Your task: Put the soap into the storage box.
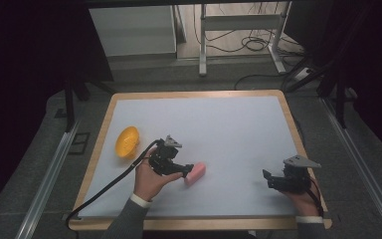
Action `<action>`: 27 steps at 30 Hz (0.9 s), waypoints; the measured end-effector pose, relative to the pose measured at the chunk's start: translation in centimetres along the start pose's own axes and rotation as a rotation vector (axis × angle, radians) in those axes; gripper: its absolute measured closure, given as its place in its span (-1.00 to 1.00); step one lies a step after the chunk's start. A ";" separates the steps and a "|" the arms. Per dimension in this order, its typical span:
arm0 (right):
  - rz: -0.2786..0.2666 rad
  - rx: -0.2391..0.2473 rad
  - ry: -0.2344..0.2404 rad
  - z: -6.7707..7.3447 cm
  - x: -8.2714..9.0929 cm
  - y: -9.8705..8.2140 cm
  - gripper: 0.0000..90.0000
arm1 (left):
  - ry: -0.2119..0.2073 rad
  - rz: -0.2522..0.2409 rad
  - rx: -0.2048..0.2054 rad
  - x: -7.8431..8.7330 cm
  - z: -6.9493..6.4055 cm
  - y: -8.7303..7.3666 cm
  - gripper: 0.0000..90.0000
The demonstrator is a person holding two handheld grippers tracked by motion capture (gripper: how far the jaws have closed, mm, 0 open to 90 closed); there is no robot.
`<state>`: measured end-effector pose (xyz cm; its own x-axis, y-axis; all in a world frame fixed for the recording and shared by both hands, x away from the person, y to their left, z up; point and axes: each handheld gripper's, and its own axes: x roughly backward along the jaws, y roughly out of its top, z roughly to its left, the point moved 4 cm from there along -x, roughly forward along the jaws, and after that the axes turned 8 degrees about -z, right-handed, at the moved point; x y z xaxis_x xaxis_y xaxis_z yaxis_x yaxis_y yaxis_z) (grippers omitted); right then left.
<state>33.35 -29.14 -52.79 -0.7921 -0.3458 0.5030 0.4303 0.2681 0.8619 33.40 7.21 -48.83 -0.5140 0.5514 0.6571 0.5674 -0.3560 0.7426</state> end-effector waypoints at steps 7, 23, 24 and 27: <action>0.005 0.002 0.000 0.0 -0.1 -0.1 -0.74 | -0.023 0.021 0.000 -1.3 -0.7 -0.5 -0.48; 0.023 0.011 0.010 0.3 -0.6 -0.4 -0.74 | -0.038 0.082 0.008 -4.1 -1.5 -1.9 -0.48; 0.023 0.011 0.010 0.3 -0.6 -0.4 -0.74 | -0.038 0.082 0.008 -4.1 -1.5 -1.9 -0.48; 0.021 0.000 0.003 0.1 -0.6 -0.4 -0.74 | -0.033 0.085 0.018 -4.6 -1.6 -2.0 -0.47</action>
<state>33.56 -28.95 -53.43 -0.7815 -0.3431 0.5212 0.4470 0.2749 0.8512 33.62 4.19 -53.18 -0.4424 0.5444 0.7127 0.6195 -0.3891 0.6818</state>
